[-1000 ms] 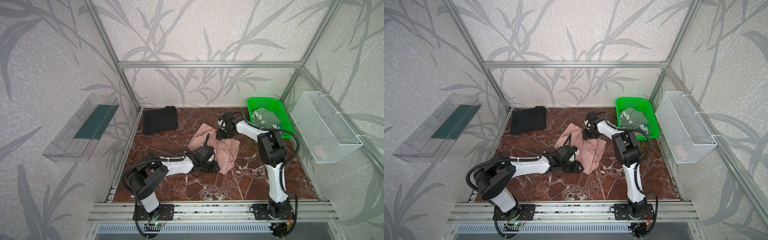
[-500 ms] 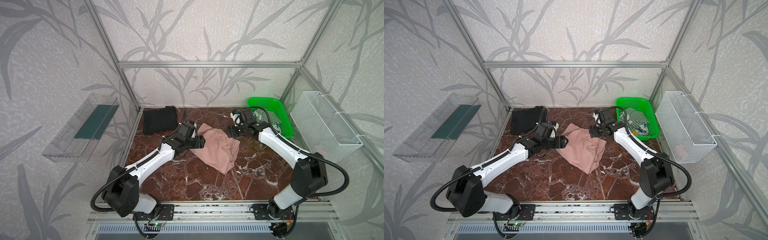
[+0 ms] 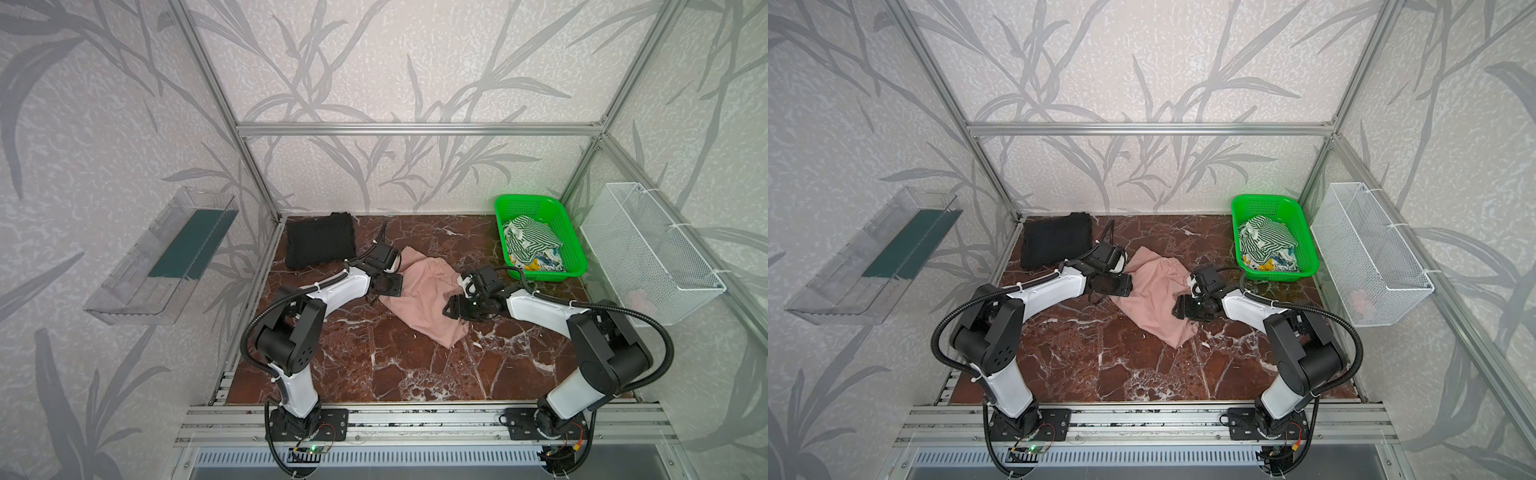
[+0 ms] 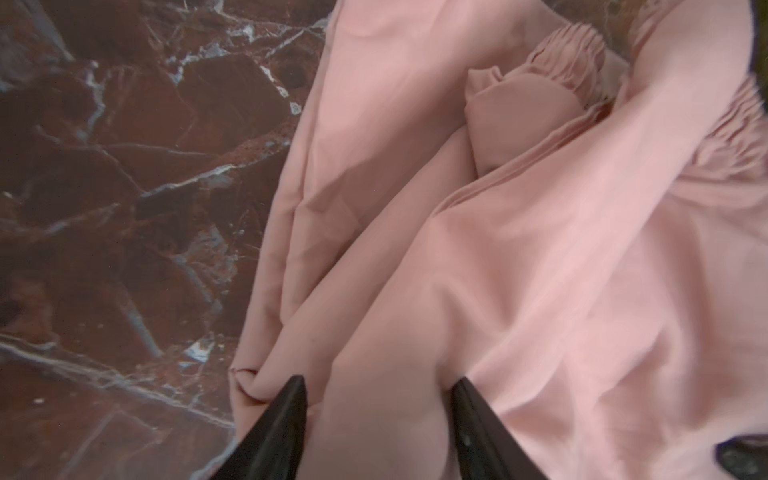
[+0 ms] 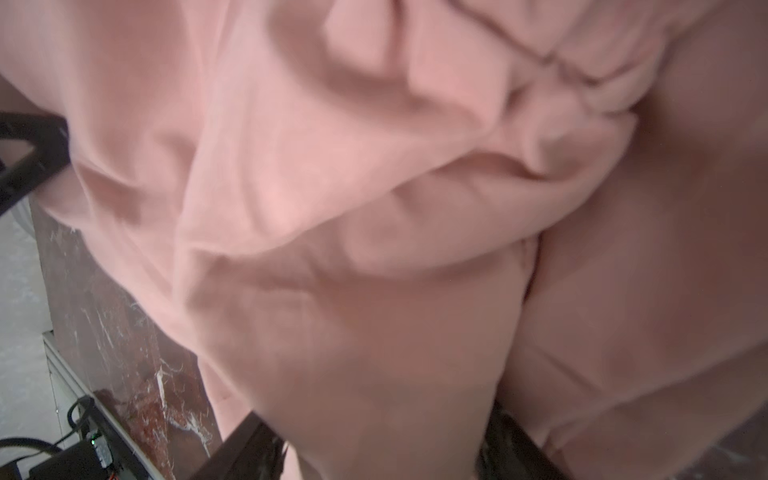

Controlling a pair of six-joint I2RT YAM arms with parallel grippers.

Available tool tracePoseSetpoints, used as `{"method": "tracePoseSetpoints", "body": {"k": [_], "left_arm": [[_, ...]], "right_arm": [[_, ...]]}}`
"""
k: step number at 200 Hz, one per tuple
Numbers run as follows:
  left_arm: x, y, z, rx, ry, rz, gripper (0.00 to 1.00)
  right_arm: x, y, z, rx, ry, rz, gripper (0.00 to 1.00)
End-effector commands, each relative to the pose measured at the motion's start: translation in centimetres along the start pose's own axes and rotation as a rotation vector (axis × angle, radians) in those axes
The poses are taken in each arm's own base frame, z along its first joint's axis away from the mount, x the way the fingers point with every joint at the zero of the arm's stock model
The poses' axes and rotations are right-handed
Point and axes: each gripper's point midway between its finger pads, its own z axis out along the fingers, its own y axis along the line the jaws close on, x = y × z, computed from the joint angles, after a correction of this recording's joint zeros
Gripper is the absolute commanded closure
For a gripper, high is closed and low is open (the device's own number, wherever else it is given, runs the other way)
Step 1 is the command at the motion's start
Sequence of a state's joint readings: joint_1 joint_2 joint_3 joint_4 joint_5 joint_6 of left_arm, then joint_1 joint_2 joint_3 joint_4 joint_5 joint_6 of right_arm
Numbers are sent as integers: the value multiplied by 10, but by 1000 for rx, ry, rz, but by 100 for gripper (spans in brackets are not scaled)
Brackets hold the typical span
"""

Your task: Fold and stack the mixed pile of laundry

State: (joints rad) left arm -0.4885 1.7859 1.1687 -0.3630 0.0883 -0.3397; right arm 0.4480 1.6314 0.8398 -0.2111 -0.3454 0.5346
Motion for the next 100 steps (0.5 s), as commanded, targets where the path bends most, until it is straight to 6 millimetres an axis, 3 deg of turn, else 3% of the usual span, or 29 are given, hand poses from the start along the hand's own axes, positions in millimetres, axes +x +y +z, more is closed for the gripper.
{"method": "tracePoseSetpoints", "body": {"k": [1, 26, 57, 71, 100], "left_arm": [[35, 23, 6, -90, 99, -72, 65], [64, 30, 6, -96, 146, -169, 84], [95, 24, -3, -33, 170, -276, 86], [107, 16, -9, 14, 181, -300, 78], [119, 1, -30, 94, 199, -295, 51]], "right_arm": [[-5, -27, 1, 132, 0, 39, 39], [-3, -52, -2, 235, 30, 38, 46], [-6, -68, -10, 316, 44, 3, 49], [-3, -75, -5, 342, 76, -10, 49], [-10, -75, -3, 354, 94, -54, 49]]}}
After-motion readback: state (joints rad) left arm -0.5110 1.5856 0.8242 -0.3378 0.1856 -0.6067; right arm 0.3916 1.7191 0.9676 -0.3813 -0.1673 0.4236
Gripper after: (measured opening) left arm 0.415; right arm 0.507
